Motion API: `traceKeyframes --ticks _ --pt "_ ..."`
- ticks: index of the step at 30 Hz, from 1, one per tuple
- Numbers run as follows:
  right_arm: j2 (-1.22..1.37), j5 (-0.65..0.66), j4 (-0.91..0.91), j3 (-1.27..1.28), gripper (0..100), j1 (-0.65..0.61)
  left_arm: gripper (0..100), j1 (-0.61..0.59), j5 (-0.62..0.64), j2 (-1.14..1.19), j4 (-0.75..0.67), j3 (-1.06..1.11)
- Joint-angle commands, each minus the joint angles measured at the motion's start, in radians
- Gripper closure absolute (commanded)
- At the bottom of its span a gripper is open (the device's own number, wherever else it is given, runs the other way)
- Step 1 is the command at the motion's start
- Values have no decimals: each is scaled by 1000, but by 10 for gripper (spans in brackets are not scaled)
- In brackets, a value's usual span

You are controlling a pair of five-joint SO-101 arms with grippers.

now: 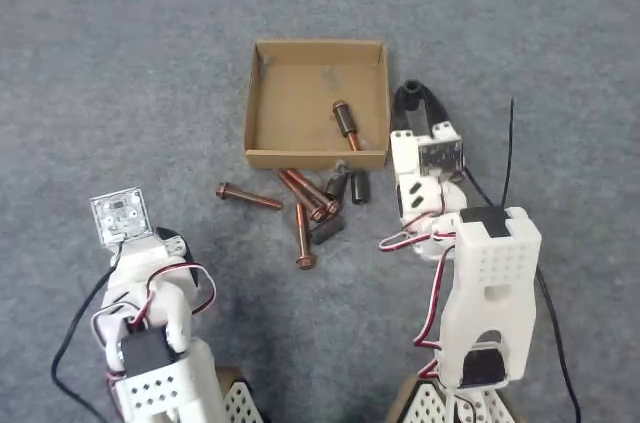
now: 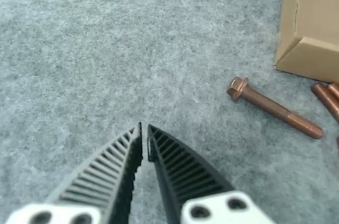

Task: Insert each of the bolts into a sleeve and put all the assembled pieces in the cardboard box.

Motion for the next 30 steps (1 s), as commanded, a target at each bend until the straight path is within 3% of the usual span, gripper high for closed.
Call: traceKeyframes --ticks 1,8,18,30 --pt "-93 14 -53 78 992 8 989 -6 -6 -21 -28 -10" --pt "-206 11 -61 302 992 -21 989 -6 -6 -21 -28 -10" --pt "-236 15 -308 594 992 -120 989 -6 -6 -21 -28 -10" --pt "-243 15 -328 664 992 -186 989 -6 -6 -21 -26 -10"
